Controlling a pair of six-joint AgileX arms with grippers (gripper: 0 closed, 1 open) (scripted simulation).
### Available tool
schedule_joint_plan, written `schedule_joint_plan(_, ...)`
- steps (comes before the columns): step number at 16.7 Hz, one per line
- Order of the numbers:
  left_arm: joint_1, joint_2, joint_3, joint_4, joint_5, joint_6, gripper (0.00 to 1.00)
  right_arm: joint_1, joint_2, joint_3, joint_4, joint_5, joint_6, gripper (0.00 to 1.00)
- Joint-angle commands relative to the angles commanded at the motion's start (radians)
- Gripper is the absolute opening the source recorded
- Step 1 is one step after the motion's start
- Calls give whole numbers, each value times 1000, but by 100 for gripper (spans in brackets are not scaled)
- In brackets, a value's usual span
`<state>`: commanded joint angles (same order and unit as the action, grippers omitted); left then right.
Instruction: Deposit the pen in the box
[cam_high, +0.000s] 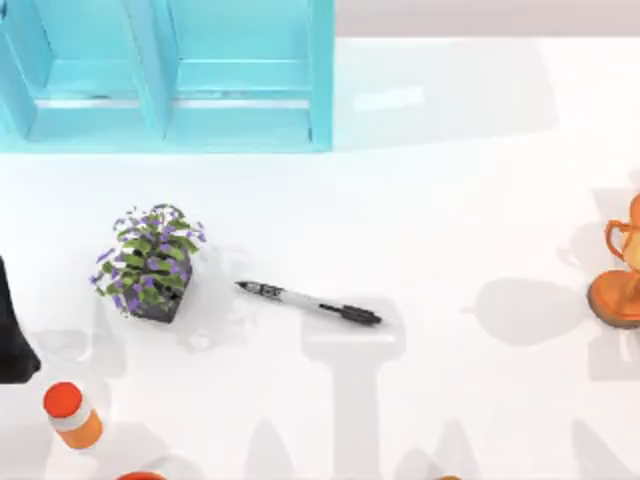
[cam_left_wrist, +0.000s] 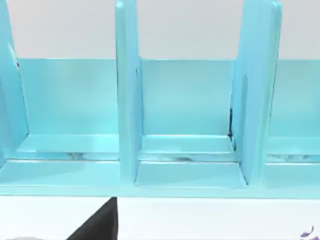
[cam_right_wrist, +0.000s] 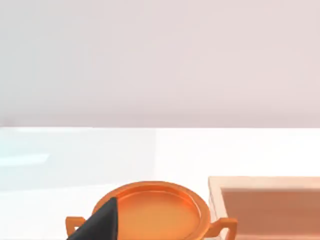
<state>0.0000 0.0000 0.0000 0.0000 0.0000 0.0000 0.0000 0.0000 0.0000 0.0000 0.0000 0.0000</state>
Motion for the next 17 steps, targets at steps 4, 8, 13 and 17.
schedule_joint_plan(4, 0, 0, 0, 0, 0, 0, 100, 4, 24, 25, -21, 2, -4, 100)
schedule_joint_plan(8, 0, 0, 0, 0, 0, 0, 100, 30, 190, 203, -158, 16, -32, 100)
schedule_joint_plan(13, 0, 0, 0, 0, 0, 0, 100, 89, 588, 661, -459, 45, -101, 100)
schedule_joint_plan(17, 0, 0, 0, 0, 0, 0, 100, 162, 1008, 1149, -751, 60, -178, 100)
